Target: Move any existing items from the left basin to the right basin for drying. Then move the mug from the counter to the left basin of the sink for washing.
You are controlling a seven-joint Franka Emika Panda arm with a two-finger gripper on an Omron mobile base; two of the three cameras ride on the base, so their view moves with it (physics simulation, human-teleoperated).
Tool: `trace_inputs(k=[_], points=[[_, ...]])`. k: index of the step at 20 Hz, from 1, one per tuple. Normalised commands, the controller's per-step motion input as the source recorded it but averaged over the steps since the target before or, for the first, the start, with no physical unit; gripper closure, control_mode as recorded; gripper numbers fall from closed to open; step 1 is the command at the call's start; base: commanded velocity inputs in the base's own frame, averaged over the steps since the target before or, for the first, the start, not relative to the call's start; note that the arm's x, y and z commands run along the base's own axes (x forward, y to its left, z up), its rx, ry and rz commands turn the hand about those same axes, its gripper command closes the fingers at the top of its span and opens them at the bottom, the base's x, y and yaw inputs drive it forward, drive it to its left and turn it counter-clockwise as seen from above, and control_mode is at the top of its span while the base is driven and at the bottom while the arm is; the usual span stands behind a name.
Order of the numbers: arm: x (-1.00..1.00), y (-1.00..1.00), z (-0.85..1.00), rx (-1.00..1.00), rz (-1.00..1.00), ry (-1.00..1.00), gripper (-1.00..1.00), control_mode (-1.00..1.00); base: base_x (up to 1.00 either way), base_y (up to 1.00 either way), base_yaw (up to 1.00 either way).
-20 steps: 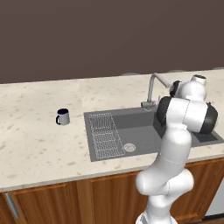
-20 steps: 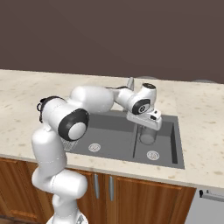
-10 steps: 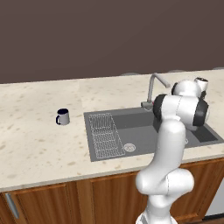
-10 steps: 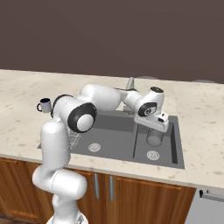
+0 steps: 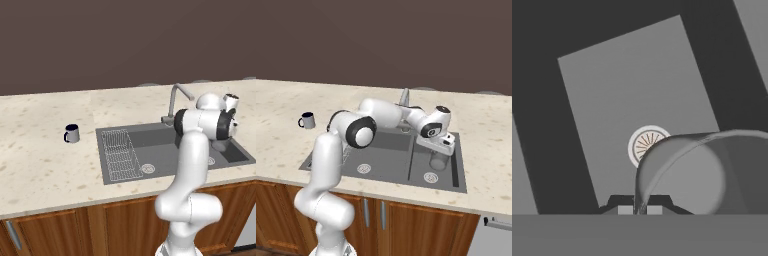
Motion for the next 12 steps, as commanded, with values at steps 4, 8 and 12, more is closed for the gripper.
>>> trace_inputs(k=[4,8,12], points=[[0.17,-0.12,-0.32,0.0,0.0,0.0,1.0,-1.0,0.0,0.0,0.0],[0.16,-0.08,-0.37,0.0,0.0,0.0,1.0,-1.0,0.0,0.0,0.0],[0.14,-0.07,-0.36,0.0,0.0,0.0,1.0,-1.0,0.0,0.0,0.0]])
